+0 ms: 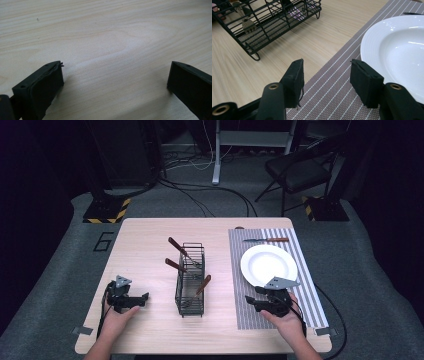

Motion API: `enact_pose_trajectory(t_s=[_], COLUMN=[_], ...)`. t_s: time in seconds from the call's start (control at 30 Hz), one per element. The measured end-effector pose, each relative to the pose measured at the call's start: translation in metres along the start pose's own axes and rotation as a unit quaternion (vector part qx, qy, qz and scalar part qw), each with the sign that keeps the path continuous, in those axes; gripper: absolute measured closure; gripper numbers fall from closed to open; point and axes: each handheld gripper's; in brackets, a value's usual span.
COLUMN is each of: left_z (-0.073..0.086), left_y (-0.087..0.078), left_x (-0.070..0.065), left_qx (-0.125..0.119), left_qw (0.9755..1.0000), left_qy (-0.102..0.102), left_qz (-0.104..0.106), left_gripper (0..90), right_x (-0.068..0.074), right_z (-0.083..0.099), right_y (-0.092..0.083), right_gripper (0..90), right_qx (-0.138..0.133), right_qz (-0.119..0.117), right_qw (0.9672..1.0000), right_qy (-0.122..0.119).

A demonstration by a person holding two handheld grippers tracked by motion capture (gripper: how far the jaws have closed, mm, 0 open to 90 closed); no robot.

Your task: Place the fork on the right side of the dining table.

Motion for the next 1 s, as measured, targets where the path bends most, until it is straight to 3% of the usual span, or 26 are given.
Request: enact_pose_trajectory(t_s=[0.23,1.0], left_z=[0.000,0.000], left_y=[0.000,0.000], left_x=[0.000,0.000], left_qx=[0.000,0.001], left_qw=[1.0000,1.0000], left_qy=[0.000,0.002], left_qz=[0.000,0.002], left_gripper=[0.2,0.2], right_x=[0.003,0.024], right_z=[-0.009,-0.042], right_y=[-0.005,0.000], right_gripper=[45.4,48.8], right_qx=[-0.012,-0.014], right_qz=[-0.014,-0.065], right_qw=[0.9998,0.9978], right_qy=[0.000,-0.001])
Point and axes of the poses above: each handheld gripper's, and its own axes: y roughly forward along the jaws, z roughly out of its underside, x roughly to its left, and after that the axes turned 11 degrees about -z, right-handed
